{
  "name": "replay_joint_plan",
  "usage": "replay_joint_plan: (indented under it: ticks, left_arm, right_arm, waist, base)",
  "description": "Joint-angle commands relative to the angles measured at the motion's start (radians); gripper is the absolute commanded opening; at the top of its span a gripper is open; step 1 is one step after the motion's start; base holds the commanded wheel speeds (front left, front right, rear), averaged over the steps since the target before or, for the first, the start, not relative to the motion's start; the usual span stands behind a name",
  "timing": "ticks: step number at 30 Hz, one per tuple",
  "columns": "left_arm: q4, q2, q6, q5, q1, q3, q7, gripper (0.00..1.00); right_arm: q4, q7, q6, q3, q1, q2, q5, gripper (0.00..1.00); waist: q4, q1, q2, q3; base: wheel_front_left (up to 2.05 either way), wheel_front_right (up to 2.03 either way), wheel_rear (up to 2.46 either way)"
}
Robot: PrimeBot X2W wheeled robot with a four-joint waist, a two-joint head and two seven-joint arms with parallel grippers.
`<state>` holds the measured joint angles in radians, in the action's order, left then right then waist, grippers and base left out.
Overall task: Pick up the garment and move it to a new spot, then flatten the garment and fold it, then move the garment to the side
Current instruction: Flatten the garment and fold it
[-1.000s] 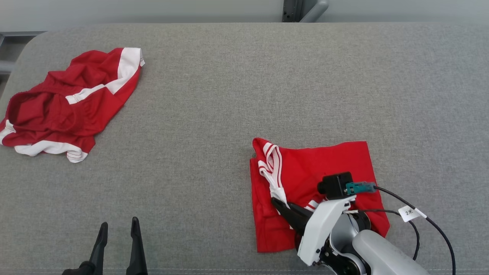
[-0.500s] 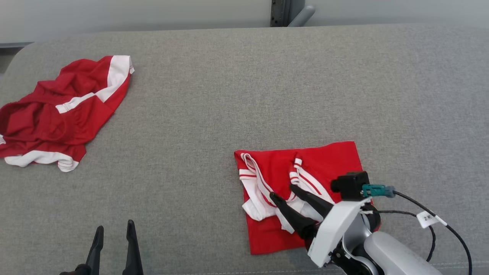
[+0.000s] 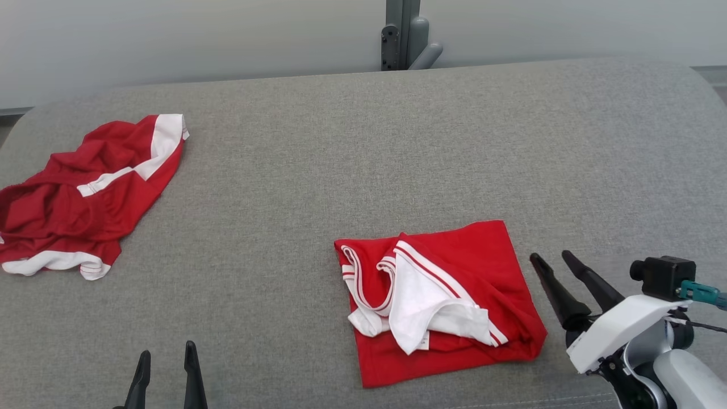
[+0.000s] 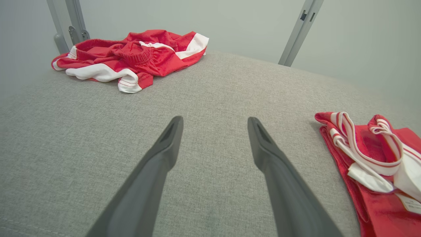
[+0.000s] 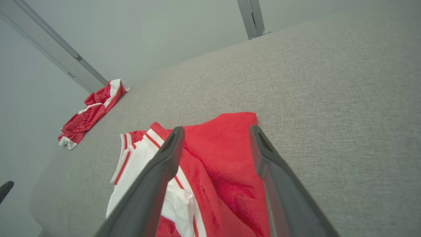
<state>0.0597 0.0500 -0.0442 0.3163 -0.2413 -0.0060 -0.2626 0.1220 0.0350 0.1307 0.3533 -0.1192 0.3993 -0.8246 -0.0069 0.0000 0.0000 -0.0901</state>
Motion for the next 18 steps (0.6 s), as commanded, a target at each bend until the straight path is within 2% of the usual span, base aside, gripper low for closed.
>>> replay_joint_plan:
  ticks: [1,2,3,10,15,18]
  left_arm:
    - [-0.006,0.001,0.001,0.005,-0.013,-0.001,-0.003,1.00]
    - [-0.008,0.001,0.003,0.007,-0.012,-0.004,-0.003,1.00]
    - [-0.009,0.001,0.004,0.007,-0.009,-0.007,-0.003,1.00]
    - [-0.016,0.001,-0.003,0.006,0.037,-0.034,-0.003,1.00]
    - [0.000,0.001,-0.006,0.007,0.073,-0.048,-0.003,1.00]
    - [0.008,0.001,-0.001,0.019,0.092,-0.066,-0.003,1.00]
  right_arm:
    - [0.017,0.002,0.000,-0.021,0.008,0.005,0.020,0.52]
    - [0.029,-0.001,0.000,-0.032,0.003,0.003,0.030,0.35]
    - [0.041,-0.006,0.000,-0.036,-0.008,0.005,0.043,0.00]
    - [0.113,-0.073,0.000,0.003,-0.135,-0.012,0.070,0.00]
    - [0.221,-0.152,0.000,0.091,-0.286,-0.031,0.071,0.00]
    - [0.288,-0.204,0.000,0.179,-0.367,-0.025,0.042,0.00]
  waist:
    - [-0.002,0.0000,0.0000,0.005]
    - [-0.001,0.0000,0.0000,0.002]
    - [0.001,0.0000,0.0000,-0.002]
    - [0.030,0.0000,0.0000,-0.066]
    - [0.067,0.0000,0.0000,-0.116]
    - [0.102,0.0000,0.0000,-0.130]
  base:
    - [0.00,0.00,0.00]
    - [0.00,0.00,0.00]
    - [0.00,0.00,0.00]
    - [0.00,0.00,0.00]
    - [0.00,0.00,0.00]
    - [0.00,0.00,0.00]
